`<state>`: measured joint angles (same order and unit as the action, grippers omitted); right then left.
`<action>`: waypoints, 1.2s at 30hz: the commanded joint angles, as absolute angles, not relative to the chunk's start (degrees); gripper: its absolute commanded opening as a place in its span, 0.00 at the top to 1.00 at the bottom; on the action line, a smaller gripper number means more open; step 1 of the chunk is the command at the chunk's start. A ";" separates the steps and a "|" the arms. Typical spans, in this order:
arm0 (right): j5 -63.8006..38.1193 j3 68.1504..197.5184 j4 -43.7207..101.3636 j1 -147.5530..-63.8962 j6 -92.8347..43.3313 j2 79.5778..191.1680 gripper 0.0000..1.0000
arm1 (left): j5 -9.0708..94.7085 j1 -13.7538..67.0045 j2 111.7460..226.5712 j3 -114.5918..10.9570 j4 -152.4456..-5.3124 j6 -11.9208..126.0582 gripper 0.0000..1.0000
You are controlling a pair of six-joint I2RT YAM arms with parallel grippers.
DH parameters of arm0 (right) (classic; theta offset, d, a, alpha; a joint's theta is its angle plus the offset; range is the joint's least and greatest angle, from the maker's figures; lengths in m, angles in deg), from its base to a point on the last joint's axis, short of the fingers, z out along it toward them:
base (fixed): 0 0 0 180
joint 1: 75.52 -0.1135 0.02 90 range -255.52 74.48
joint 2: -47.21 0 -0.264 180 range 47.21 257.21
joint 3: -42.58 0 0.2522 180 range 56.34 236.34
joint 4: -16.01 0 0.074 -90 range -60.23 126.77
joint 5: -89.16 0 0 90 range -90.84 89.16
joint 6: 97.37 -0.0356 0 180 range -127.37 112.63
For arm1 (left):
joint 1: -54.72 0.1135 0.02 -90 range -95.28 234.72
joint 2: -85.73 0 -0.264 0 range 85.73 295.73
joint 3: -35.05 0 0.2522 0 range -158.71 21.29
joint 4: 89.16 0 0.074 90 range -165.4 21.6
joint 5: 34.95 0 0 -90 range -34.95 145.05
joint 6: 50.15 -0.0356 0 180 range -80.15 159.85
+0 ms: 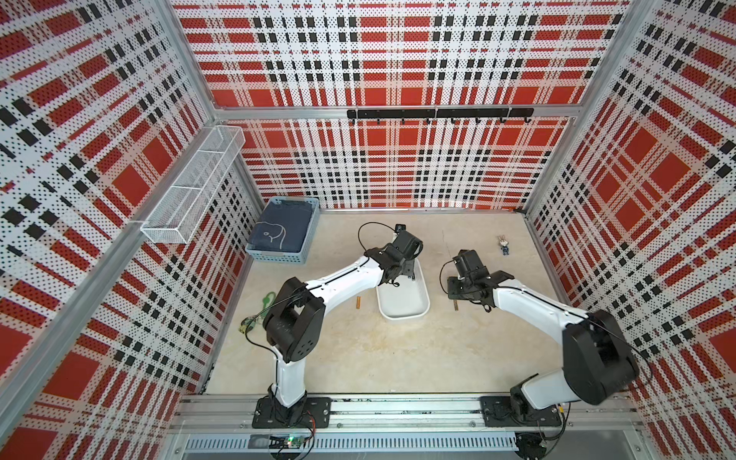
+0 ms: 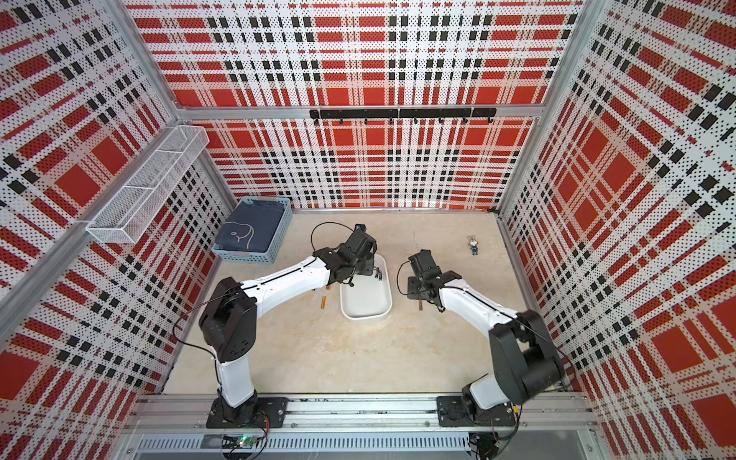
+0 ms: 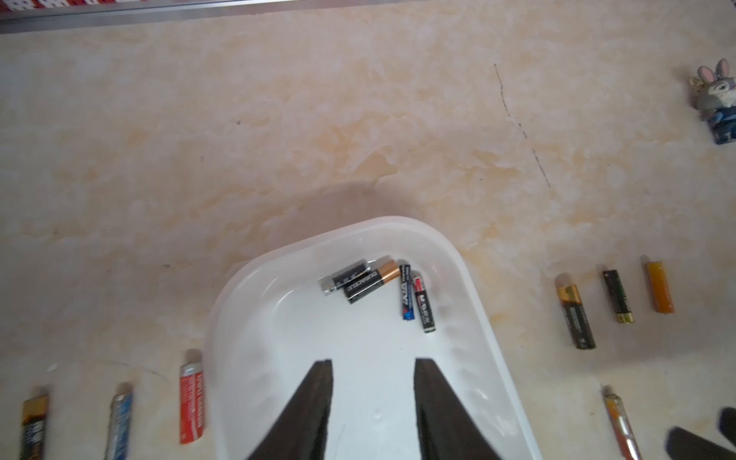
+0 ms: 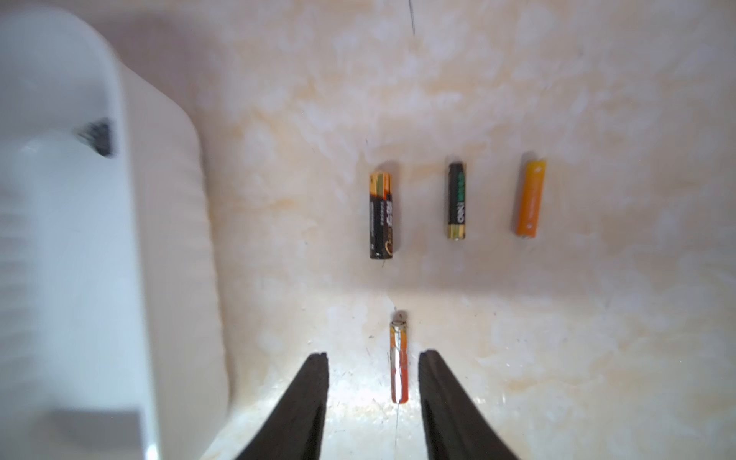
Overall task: Take the batteries out of the storage box
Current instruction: Place the battery at the center of the board, then pick up the battery from the storage box.
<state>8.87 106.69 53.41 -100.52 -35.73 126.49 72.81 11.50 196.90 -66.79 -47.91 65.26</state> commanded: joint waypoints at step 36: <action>9.79 68.81 28.52 -100.92 -29.73 80.67 0.36 | 68.77 13.24 217.91 -80.92 -44.46 62.17 0.74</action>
<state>10.71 69.40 30.20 -100.54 -30.46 80.42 69.00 13.16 216.49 -79.46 -44.94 63.14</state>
